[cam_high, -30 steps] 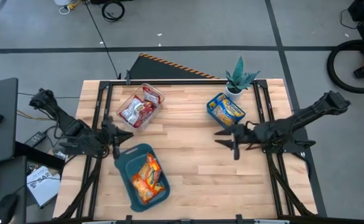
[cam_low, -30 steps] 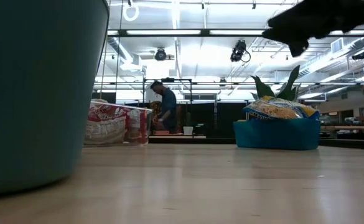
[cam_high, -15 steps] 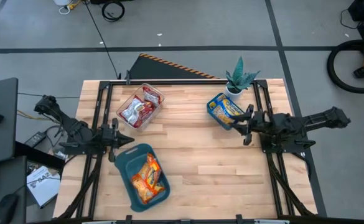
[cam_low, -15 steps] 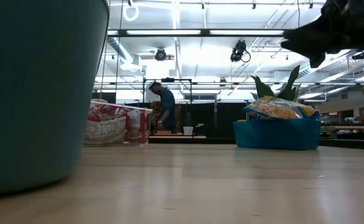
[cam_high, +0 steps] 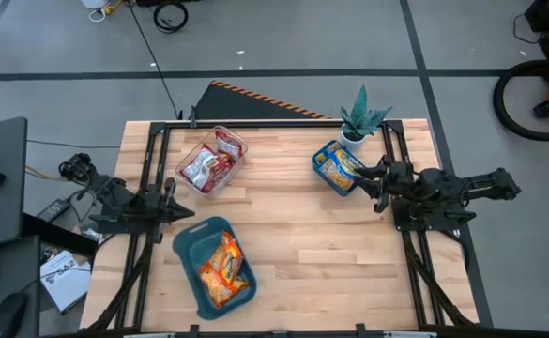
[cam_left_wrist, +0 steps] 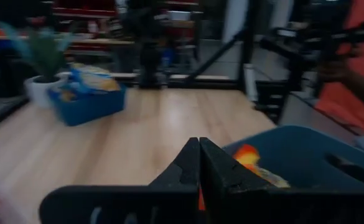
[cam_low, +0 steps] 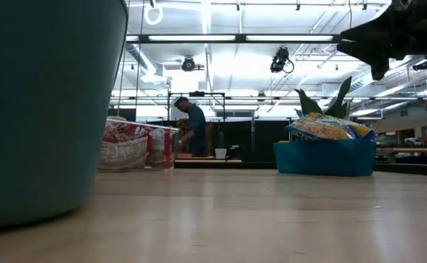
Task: Sort Maruchan noodles
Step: Return to Home Position
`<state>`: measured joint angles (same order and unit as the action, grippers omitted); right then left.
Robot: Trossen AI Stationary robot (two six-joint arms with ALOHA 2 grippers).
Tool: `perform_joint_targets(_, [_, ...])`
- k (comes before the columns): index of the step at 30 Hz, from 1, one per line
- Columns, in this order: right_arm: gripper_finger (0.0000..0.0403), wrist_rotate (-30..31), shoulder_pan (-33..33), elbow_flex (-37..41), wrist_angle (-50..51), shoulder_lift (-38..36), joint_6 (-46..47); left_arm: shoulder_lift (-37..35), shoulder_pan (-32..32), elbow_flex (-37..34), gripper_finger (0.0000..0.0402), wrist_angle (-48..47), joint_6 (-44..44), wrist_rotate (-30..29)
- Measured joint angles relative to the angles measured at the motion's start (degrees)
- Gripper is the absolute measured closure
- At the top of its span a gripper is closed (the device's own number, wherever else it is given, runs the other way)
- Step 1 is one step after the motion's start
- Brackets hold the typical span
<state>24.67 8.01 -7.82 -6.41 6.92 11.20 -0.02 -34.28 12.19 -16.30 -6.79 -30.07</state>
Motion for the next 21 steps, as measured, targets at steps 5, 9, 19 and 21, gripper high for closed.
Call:
perform_joint_targets(5, [0.0251, 3.04, 0.00, 6.91, -11.34, -0.01, 3.38, 0.24, 0.00, -2.60, 0.0398, 6.80, 1.86, 8.21])
perform_joint_targets(9, [0.0251, 6.68, -0.02, 7.26, -10.59, -0.15, 3.96, 0.25, 0.00, -6.72, 0.0398, 12.75, 2.83, 13.69])
perform_joint_targets(19, [0.0251, 15.03, -0.10, 6.78, -12.70, -6.82, -7.79, 0.25, 7.76, -7.74, 0.0399, 12.93, 7.32, 28.47])
perform_joint_targets(21, [0.0251, 18.41, -0.58, 7.18, -13.03, -6.87, -6.06, 0.26, 10.94, -7.74, 0.0399, 13.03, 7.82, 30.88])
